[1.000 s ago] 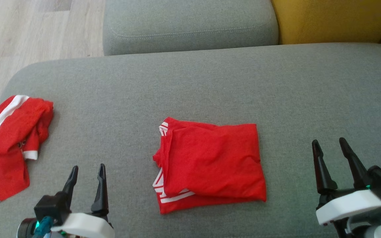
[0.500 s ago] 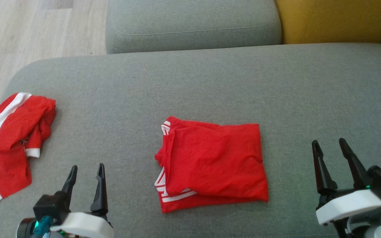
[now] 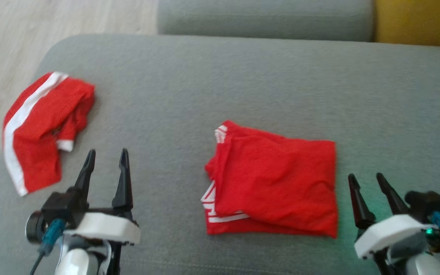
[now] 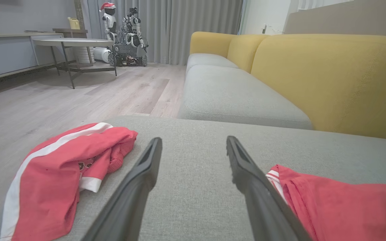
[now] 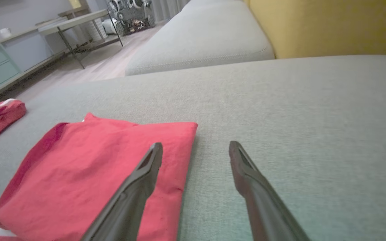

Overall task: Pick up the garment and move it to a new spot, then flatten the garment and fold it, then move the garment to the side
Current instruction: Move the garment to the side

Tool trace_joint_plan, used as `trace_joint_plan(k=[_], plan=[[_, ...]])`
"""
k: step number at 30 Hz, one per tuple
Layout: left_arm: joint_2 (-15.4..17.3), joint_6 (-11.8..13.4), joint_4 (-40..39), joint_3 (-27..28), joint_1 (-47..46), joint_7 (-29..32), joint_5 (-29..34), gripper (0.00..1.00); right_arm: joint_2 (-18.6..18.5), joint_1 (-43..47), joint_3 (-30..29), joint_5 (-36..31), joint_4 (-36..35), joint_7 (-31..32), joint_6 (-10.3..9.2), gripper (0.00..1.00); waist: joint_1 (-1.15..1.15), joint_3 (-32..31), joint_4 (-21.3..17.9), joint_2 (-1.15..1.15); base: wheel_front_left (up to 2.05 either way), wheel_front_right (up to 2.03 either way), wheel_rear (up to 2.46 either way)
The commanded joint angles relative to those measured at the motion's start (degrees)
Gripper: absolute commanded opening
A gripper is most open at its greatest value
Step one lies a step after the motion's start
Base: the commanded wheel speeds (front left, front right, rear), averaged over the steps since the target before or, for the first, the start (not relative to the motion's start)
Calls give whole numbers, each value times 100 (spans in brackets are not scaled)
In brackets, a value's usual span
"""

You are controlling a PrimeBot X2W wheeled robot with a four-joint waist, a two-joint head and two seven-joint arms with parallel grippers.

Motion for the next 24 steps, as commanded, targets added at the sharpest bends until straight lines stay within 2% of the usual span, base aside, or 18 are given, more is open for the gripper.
trace_joint_plan(k=[1, 8, 14, 15, 16, 17, 24], plan=[[-6, -21, -132, 149, -325, -72, 25, 100, -105, -341, 182, 55, -54, -13, -5, 100, 0, 177, 237, 0, 0, 0, 0], [-128, -42, -3, 64, -626, -225, 1, 100, -137, -665, 303, 122, 909, 77, -5, 100, 0, 377, 663, 0, 0, 0, 0], [-190, -28, 34, 75, -680, -265, 10, 100, -158, -876, 303, 214, 1595, 334, -5, 100, 0, 434, 802, 0, 0, 0, 0], [-195, -30, 22, 88, -687, -267, 16, 100, -146, -914, 320, 267, 1663, 383, -5, 48, 0, 441, 807, 0, 0, 0, 0], [-201, -30, 2, 105, -693, -267, 26, 100, -153, -949, 346, 275, 1726, 439, -5, 18, 0, 449, 805, 0, 0, 0, 0], [-206, -29, -20, 122, -695, -268, 37, 100, -156, -987, 361, 284, 1756, 444, -5, 0, 0, 456, 797, 0, 0, 0, 0], [-232, -56, -135, 227, -638, -270, 116, 100, -206, -1192, 586, 237, 1712, 304, -5, 0, 0, 440, 487, 0, 0, 0, 0]])
